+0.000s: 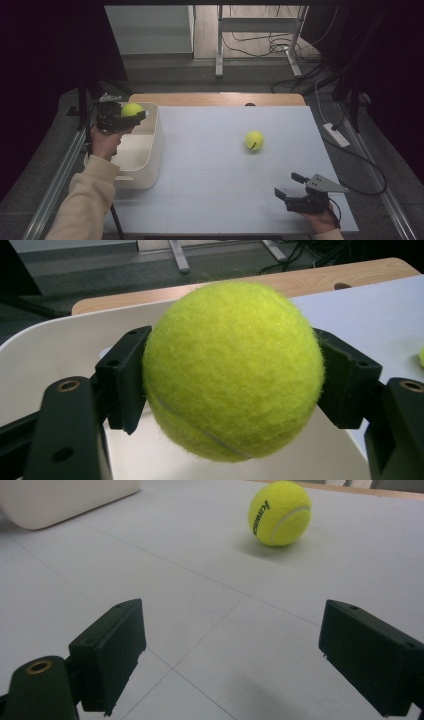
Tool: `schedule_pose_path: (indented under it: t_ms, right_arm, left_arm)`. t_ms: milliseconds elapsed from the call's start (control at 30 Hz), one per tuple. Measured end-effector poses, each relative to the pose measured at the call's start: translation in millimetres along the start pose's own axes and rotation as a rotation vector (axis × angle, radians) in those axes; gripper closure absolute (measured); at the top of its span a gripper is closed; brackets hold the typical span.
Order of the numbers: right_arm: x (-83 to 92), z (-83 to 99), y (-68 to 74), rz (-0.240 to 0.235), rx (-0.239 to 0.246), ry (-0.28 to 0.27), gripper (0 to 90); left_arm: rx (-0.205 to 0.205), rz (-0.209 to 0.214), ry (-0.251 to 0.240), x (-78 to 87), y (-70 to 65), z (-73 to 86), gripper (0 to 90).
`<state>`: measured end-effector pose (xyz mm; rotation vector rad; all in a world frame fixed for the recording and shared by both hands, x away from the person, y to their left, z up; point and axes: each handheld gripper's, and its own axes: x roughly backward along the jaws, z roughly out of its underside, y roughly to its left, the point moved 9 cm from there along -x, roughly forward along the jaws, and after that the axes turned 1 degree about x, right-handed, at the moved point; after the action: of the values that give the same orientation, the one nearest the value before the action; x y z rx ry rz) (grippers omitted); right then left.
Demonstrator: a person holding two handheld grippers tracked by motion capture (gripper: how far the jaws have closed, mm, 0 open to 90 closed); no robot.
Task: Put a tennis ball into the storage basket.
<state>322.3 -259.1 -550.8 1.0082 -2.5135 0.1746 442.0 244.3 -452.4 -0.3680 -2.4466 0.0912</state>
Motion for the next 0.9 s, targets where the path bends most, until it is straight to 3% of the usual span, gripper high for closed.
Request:
schedule_pose_path:
  t_ms: [900]
  right_arm:
    - [0.4, 0.2, -0.5, 0.000, 0.000, -0.002, 11.6]
  left_arm:
    - [0.025, -0.075, 0.130, -21.5, 19.8, 10.8, 26.3]
